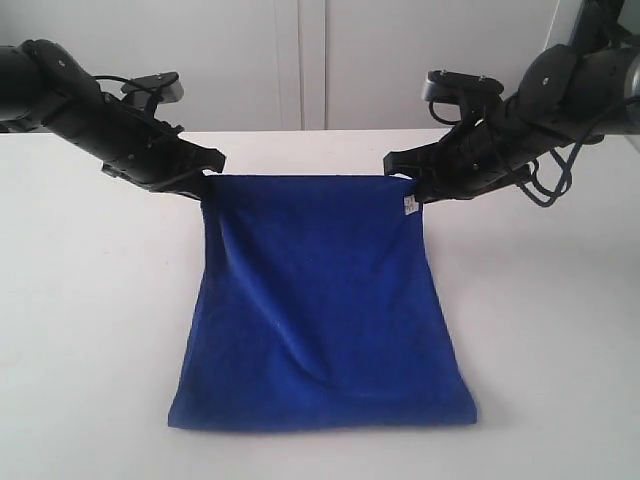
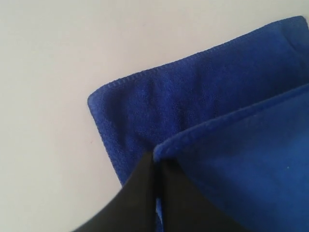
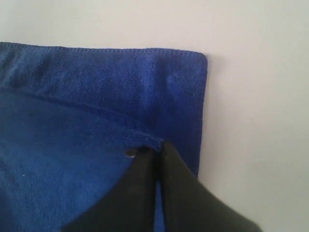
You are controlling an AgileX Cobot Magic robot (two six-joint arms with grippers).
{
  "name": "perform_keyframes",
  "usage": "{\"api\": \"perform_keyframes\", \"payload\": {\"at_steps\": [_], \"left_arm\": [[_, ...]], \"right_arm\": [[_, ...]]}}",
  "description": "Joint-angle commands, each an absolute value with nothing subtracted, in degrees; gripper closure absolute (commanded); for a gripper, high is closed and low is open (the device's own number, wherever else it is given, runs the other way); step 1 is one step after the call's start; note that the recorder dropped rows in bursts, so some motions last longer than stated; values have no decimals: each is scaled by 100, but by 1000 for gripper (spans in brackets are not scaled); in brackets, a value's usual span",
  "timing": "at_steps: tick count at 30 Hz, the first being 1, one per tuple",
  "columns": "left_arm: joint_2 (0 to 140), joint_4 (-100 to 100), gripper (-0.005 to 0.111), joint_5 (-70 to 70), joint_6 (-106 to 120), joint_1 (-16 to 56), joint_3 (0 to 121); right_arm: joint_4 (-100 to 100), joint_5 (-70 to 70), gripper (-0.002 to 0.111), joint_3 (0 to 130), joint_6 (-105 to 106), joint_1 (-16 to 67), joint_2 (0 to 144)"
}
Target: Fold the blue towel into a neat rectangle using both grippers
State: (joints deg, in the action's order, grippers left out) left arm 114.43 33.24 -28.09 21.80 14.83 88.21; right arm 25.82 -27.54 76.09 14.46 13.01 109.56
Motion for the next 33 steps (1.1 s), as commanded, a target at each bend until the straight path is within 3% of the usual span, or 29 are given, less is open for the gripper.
{"api": "perform_keyframes", "payload": {"at_steps": [1,15,33], "left_arm": [[11354,3492,107,-3112,2208,1466,8871],[10740,3517,107,-2876,2208,1466,8871],[11599,3587,107,-1959,2404,1466,8871]], "right_arm": [[2598,-2790,108,7653,1492,1262,10878],[2771,-2766,108,7724,1492,1262,10306],[2757,-1863,108,7877,1502,1477,11232]]}}
